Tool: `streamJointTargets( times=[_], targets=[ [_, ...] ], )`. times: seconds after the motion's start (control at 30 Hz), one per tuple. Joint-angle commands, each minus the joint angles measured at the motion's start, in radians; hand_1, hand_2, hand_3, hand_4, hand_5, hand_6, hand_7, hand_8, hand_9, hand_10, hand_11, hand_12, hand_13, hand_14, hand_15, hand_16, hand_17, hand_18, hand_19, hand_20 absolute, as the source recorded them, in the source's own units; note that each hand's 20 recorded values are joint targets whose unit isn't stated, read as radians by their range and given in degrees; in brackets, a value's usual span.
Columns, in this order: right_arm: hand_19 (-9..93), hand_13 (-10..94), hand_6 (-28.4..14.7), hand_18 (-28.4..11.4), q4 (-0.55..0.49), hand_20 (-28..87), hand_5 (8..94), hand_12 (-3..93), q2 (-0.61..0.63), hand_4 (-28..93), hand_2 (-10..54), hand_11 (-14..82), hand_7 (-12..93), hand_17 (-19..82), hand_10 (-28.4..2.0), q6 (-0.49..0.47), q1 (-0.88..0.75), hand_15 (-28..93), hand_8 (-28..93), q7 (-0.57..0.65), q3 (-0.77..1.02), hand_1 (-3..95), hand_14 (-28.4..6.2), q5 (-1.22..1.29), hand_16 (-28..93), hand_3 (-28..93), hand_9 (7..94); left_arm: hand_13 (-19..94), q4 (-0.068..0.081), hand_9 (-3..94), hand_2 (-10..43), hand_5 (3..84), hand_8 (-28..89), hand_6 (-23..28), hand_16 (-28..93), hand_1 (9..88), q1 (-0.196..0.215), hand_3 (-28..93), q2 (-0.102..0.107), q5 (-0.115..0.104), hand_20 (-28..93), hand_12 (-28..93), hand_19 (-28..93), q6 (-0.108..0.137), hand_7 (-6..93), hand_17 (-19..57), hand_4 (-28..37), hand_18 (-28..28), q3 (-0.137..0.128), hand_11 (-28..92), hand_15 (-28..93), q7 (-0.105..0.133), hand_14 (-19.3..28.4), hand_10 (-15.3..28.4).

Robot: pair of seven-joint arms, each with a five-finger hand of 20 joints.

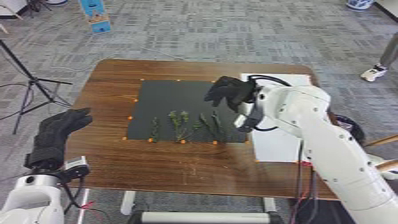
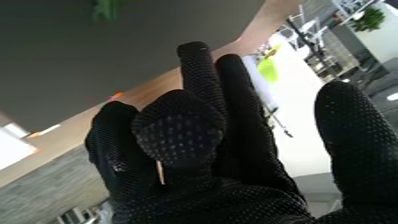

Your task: Arrange flowers

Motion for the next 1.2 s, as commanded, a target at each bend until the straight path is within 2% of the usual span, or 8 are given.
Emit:
streamJointTargets(
  times=[0.03, 0.17, 0.37, 0.43, 0.63, 0.8, 1.03, 1.2],
  targets=[
    [93, 90, -5.5, -23.5, 0.078, 67, 54.8, 9.8, -0.076, -6, 13.9, 7.9, 10, 57, -13.3, -0.073, -0.006, 61, -5, -0.002, -0.015, 18.1, -7.4, 0.009, 34, 65, 63.5, 44, -0.004, 53.9, 20.6, 52.4, -8, 3.3, -1, 23.7, 0.002, 68, -0.007, 0.001, 16, 15, 9, -0.004, 17.1, 8.7, -28.3, 8.7, -0.003, 23, 16, 0.000, 15.0, 13.2],
    [93, 90, -5.5, -23.7, 0.107, 67, 53.7, 9.4, -0.092, -6, 14.1, 7.7, 10, 57, -13.2, -0.080, -0.012, 61, -6, -0.024, -0.023, 18.2, -7.6, -0.041, 34, 65, 62.4, 44, -0.003, 53.9, 20.6, 52.4, -8, 3.3, -1, 23.6, 0.001, 68, -0.006, 0.001, 16, 15, 9, -0.012, 17.1, 8.7, -28.3, 8.7, -0.006, 23, 16, -0.003, 15.0, 13.2],
    [93, 90, -5.3, -23.8, 0.139, 66, 53.1, 9.0, -0.106, -7, 14.3, 7.7, 11, 57, -13.4, -0.076, -0.023, 61, -6, -0.049, -0.018, 18.2, -7.6, -0.105, 34, 66, 61.4, 43, -0.004, 53.9, 20.6, 52.3, -8, 3.4, -1, 23.6, 0.004, 68, -0.007, 0.000, 16, 15, 9, -0.010, 17.1, 8.6, -28.3, 8.6, -0.007, 23, 16, -0.005, 15.1, 13.3],
    [93, 90, -5.3, -23.8, 0.151, 66, 53.0, 8.9, -0.113, -7, 14.4, 7.7, 11, 57, -13.4, -0.074, -0.026, 61, -6, -0.053, -0.010, 18.2, -7.7, -0.122, 34, 66, 61.3, 43, -0.001, 53.9, 20.6, 52.3, -8, 3.3, -1, 23.7, -0.004, 68, -0.005, 0.003, 16, 15, 9, -0.015, 17.1, 8.7, -28.3, 8.6, -0.004, 23, 16, -0.012, 15.0, 13.3],
    [93, 90, -5.1, -23.9, 0.186, 66, 52.7, 8.7, -0.131, -7, 14.4, 7.6, 11, 57, -13.3, -0.085, -0.035, 61, -6, -0.090, 0.007, 18.1, -7.7, -0.218, 34, 66, 61.0, 44, 0.002, 53.9, 20.6, 52.4, -8, 3.3, -1, 23.7, -0.011, 68, -0.007, 0.004, 16, 15, 9, -0.020, 17.1, 8.7, -28.3, 8.6, 0.005, 23, 16, -0.009, 15.0, 13.3],
    [93, 90, -5.0, -23.8, 0.180, 66, 52.4, 8.7, -0.115, -7, 14.5, 7.6, 11, 57, -13.3, -0.066, -0.043, 62, -6, -0.150, -0.005, 17.9, -7.8, -0.345, 34, 66, 60.5, 43, -0.001, 53.9, 20.6, 52.4, -8, 3.4, -1, 23.7, -0.001, 68, -0.008, -0.001, 16, 15, 9, -0.019, 17.1, 8.7, -28.3, 8.6, -0.001, 23, 16, -0.003, 15.0, 13.3],
    [93, 90, -4.8, -23.9, 0.178, 66, 52.2, 8.6, -0.103, -7, 14.3, 7.7, 11, 56, -13.1, -0.054, -0.019, 62, -6, -0.136, 0.000, 17.4, -7.8, -0.331, 34, 66, 60.5, 43, 0.000, 54.0, 20.6, 52.4, -8, 3.3, -1, 23.6, 0.000, 68, -0.010, -0.001, 16, 15, 9, -0.016, 17.1, 8.7, -28.3, 8.6, 0.005, 23, 16, 0.006, 15.0, 13.2],
    [93, 90, -4.8, -23.9, 0.171, 66, 52.3, 8.7, -0.092, -7, 14.3, 7.7, 11, 57, -13.1, -0.066, -0.013, 62, -6, -0.124, 0.008, 17.3, -7.8, -0.323, 34, 66, 60.6, 44, 0.004, 54.0, 20.6, 52.4, -8, 3.4, -1, 23.7, -0.010, 68, -0.007, 0.000, 16, 15, 9, -0.021, 17.1, 8.7, -28.3, 8.6, 0.013, 23, 16, 0.002, 15.0, 13.2]
  ],
)
